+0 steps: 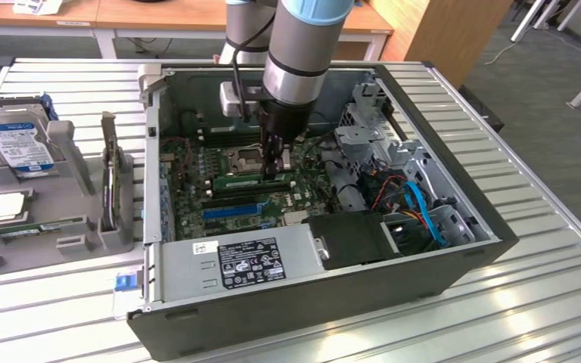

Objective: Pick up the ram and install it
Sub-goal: 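Insert the ram into the slot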

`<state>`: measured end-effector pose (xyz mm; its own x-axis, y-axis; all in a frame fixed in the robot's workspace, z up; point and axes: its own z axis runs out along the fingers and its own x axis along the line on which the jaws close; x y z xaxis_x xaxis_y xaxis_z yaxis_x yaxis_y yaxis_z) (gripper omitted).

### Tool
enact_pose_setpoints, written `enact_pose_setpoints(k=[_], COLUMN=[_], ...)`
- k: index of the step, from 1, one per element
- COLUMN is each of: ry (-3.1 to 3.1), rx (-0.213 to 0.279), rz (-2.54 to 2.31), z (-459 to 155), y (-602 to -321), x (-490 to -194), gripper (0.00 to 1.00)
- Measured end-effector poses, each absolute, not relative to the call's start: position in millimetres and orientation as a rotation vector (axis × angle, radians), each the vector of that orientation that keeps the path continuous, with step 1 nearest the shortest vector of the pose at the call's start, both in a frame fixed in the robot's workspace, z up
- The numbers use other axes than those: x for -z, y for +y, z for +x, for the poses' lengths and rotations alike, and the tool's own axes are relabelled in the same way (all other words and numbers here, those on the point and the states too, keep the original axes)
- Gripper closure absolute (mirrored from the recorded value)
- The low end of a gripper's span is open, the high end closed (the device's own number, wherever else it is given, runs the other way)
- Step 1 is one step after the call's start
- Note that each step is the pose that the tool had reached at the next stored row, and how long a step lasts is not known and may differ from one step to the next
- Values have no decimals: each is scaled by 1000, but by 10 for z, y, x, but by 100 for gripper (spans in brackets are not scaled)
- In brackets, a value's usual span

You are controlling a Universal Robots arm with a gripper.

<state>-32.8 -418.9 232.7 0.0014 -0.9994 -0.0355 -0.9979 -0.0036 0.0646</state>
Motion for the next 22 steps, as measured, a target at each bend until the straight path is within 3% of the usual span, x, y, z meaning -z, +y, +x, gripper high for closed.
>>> enact_pose_setpoints(k=[22], ry=[-2204], rx=[110], rz=[2207], z=[-334], y=[-4204], x=[-2327], gripper=[88])
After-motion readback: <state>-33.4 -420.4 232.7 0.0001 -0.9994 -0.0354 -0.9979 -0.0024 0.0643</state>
